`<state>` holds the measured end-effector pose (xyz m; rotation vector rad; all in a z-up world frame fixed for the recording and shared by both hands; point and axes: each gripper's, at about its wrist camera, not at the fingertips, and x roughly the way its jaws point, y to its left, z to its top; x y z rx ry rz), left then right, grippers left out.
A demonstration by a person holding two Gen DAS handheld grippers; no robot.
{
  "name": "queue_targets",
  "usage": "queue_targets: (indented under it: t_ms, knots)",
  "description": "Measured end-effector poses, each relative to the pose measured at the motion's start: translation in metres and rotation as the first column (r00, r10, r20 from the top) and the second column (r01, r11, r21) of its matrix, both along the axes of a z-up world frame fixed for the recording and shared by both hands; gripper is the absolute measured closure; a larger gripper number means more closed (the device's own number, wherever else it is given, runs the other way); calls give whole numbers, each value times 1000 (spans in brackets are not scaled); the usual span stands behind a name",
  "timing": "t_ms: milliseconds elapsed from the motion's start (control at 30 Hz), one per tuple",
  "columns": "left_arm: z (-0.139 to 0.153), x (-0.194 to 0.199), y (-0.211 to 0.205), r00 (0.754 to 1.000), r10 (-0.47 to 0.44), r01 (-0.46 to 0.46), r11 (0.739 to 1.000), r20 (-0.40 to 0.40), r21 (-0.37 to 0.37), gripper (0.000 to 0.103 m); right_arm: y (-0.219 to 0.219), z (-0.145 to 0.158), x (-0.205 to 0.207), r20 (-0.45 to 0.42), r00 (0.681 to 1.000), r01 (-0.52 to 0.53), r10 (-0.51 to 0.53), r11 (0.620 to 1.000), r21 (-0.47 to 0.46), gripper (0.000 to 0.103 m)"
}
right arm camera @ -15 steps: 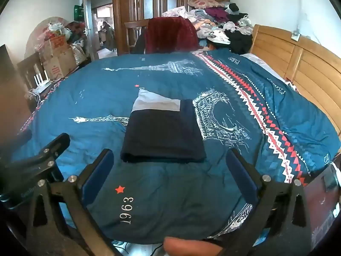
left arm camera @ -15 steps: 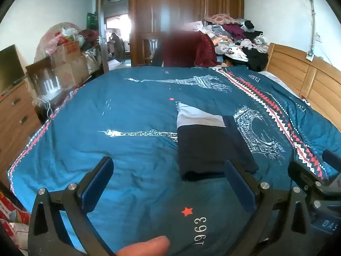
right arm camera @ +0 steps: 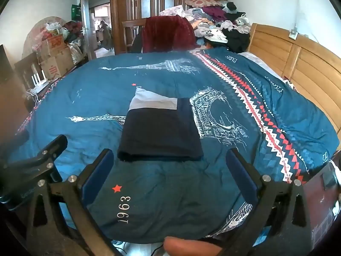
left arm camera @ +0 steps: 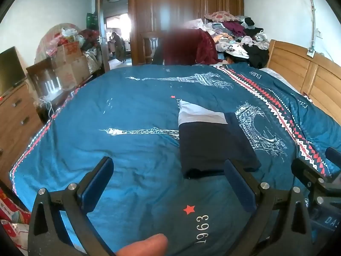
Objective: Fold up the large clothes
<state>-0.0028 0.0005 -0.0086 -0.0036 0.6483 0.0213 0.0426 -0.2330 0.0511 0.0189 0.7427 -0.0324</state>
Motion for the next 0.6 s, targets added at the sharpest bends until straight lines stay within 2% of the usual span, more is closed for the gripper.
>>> queue_targets:
  t_ms: [600]
  knots:
    - [1,1,-4,1000,6,-6,1000,-1,16,0,-8,-4,1,-6,1000,7,-7,1000,3,0]
